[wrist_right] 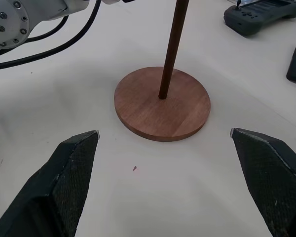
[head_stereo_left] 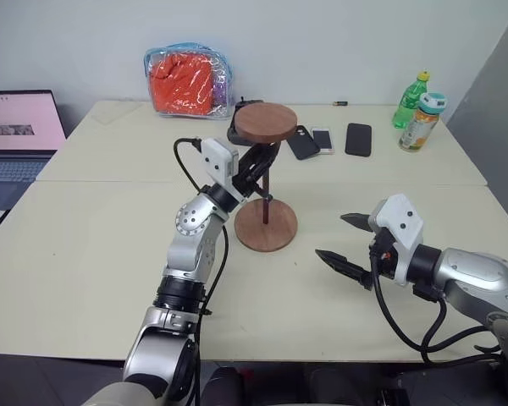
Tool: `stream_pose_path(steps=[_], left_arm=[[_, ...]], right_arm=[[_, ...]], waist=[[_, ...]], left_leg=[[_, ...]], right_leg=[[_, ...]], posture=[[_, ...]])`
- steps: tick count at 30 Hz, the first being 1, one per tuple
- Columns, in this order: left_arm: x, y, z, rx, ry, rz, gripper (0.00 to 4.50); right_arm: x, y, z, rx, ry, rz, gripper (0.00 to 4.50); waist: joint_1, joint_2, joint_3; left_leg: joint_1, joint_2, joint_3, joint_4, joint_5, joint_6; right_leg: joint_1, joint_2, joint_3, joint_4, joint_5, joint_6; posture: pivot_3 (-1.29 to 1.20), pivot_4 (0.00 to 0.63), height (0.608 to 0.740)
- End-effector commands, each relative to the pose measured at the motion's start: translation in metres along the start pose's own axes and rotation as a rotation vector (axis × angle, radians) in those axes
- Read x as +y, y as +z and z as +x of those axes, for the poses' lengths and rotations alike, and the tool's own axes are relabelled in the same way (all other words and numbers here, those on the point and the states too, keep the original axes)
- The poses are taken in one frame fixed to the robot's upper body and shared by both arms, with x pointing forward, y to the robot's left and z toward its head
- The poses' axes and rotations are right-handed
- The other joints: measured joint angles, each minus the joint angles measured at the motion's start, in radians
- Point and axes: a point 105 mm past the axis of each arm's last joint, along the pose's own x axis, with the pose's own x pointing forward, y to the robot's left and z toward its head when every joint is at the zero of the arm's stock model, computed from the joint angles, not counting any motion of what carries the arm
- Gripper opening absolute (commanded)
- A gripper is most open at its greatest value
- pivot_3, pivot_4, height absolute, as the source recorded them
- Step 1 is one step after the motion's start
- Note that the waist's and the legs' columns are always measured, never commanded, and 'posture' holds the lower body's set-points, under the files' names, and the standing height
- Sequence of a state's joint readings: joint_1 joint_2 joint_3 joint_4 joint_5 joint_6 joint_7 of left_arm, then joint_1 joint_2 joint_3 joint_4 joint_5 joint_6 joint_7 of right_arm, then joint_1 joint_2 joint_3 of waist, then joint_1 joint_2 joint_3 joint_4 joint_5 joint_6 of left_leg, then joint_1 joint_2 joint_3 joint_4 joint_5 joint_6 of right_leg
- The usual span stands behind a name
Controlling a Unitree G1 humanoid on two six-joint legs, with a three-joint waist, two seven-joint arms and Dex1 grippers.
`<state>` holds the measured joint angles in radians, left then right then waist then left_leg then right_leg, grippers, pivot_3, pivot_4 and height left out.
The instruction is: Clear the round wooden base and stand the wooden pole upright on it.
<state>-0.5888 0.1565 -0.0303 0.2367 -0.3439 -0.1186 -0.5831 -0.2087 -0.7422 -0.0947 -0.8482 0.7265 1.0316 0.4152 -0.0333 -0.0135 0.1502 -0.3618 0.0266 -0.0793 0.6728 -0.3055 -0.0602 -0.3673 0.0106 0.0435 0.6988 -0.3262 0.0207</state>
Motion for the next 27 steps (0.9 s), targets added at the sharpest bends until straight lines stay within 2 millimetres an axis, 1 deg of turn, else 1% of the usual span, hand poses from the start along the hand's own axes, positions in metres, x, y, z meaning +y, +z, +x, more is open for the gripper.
stream_pose_path(steps=[1, 6, 12, 16, 18, 21, 27], left_arm=[[0.024, -0.043, -0.036, 0.179, 0.144, -0.041, 0.26], [0.025, -0.040, -0.037, 0.164, 0.163, -0.033, 0.26], [0.015, -0.046, -0.038, 0.220, 0.095, 0.022, 0.26], [0.018, -0.050, -0.042, 0.252, 0.110, 0.043, 0.26], [0.019, -0.047, -0.042, 0.255, 0.107, 0.057, 0.26], [0.021, -0.043, -0.040, 0.256, 0.110, 0.074, 0.26], [0.020, -0.037, -0.040, 0.259, 0.109, 0.085, 0.26]], right_arm=[[0.001, 0.008, -0.002, -0.025, 0.001, -0.044, 4.50], [0.001, 0.007, -0.002, -0.023, -0.001, -0.050, 4.50], [0.000, 0.007, -0.002, -0.024, -0.001, -0.050, 4.50], [0.000, 0.008, -0.001, -0.025, 0.001, -0.052, 4.50], [0.000, 0.008, -0.001, -0.026, 0.002, -0.055, 4.50], [-0.001, 0.008, 0.000, -0.027, 0.000, -0.057, 4.50], [-0.001, 0.008, 0.001, -0.032, 0.001, -0.062, 4.50]], waist=[[0.000, 0.000, -0.002], [-0.001, 0.000, -0.002], [-0.002, 0.000, -0.002], [-0.002, 0.000, -0.002], [-0.003, 0.000, -0.002], [-0.005, 0.000, -0.002], [-0.011, 0.000, -0.001]], left_leg=[[0.000, 0.000, 0.000, -0.001, 0.000, 0.000], [0.005, 0.000, 0.003, -0.008, 0.000, 0.000], [0.008, 0.001, 0.003, -0.010, 0.000, 0.000], [0.013, 0.001, 0.003, -0.011, 0.000, 0.000], [0.015, 0.001, 0.002, -0.012, 0.000, 0.000], [0.016, 0.003, 0.001, -0.013, 0.000, 0.000], [0.015, 0.003, 0.001, -0.014, 0.000, 0.000]], right_leg=[[0.000, 0.000, 0.000, 0.000, 0.000, 0.000], [0.004, 0.000, 0.001, -0.002, 0.000, 0.000], [0.004, 0.002, 0.002, -0.002, 0.000, 0.000], [0.006, 0.002, 0.002, -0.003, 0.000, 0.001], [0.010, 0.002, 0.002, -0.005, -0.002, 0.004], [0.014, 0.003, 0.002, -0.009, -0.003, 0.004], [0.014, 0.003, 0.002, -0.011, -0.003, 0.004]], posture=[[0.00, 0.150, 0.740], [0.00, 0.150, 0.740], [0.00, 0.150, 0.740], [0.00, 0.150, 0.740], [0.00, 0.150, 0.740], [0.00, 0.150, 0.740], [0.00, 0.150, 0.740]])
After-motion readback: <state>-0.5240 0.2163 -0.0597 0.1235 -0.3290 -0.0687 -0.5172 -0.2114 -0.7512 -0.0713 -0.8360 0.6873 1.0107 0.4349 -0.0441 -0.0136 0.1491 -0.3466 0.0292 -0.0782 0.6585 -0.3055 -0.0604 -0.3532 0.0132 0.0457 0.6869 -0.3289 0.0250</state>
